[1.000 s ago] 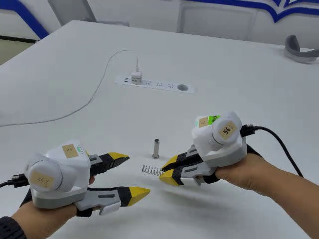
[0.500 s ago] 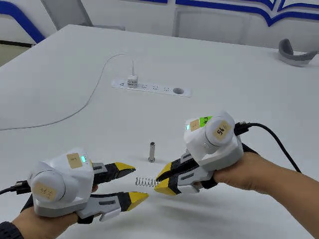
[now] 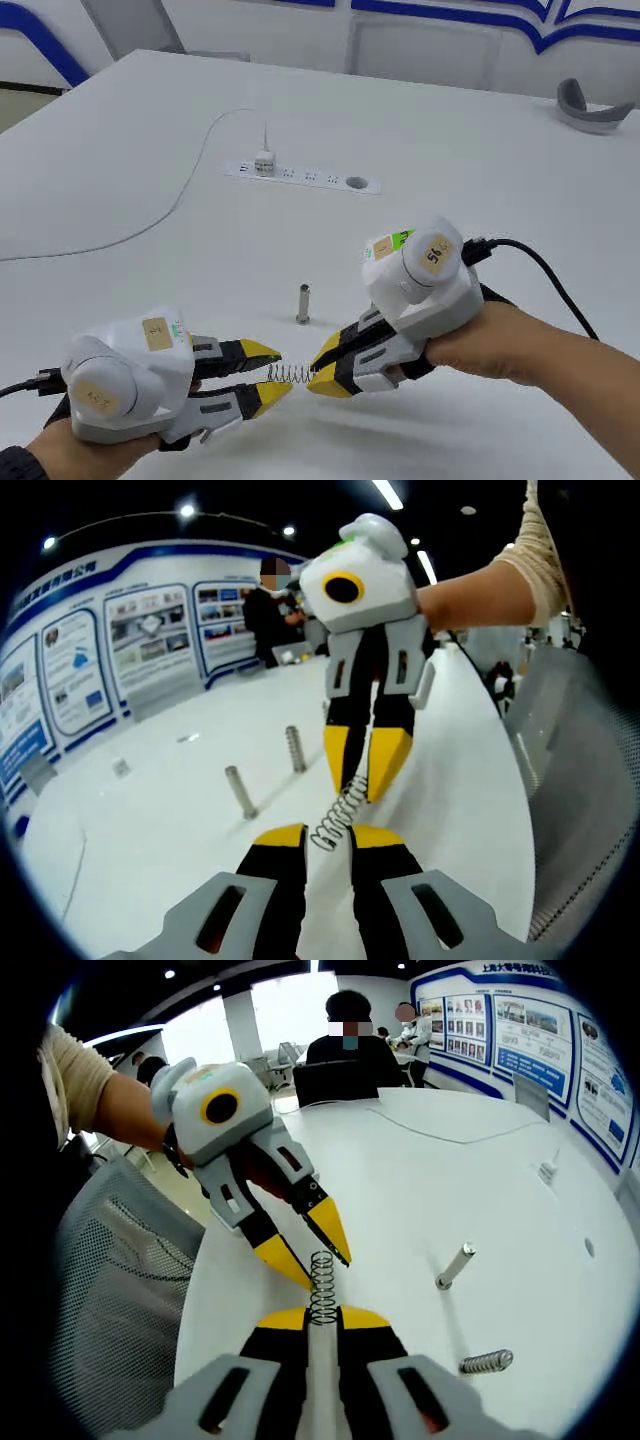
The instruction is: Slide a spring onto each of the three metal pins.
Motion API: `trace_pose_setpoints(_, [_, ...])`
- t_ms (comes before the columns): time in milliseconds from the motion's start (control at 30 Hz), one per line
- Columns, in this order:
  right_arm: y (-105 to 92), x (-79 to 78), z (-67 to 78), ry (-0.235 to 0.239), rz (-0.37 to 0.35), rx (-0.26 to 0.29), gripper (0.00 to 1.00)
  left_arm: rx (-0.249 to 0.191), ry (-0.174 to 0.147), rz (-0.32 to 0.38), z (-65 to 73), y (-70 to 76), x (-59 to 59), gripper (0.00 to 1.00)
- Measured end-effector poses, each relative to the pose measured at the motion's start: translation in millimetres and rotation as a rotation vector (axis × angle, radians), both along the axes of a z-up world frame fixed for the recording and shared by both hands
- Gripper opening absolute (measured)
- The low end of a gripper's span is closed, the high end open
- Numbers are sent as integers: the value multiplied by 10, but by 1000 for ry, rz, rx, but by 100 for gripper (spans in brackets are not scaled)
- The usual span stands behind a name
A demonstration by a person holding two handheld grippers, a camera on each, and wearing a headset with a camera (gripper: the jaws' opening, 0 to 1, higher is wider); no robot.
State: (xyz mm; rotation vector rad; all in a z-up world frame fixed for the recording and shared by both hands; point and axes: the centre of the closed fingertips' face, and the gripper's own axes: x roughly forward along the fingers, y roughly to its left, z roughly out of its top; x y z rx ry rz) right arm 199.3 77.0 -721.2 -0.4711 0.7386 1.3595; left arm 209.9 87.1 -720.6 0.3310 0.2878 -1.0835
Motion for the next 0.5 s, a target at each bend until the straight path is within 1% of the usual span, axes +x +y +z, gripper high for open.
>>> trace_pose_setpoints(133, [1,-10,18,7,-5,-1,12,6,-6,-3,-10,-6,-10,15])
trace_pose_setpoints(267, [24,-3,121,11,-20,24,12,11,-7,2,-21,8,-6,13])
trace_pose_setpoints(500, [79,9,238,-14,-22,43,12,-2,-2,0,-3,-13,-8,12])
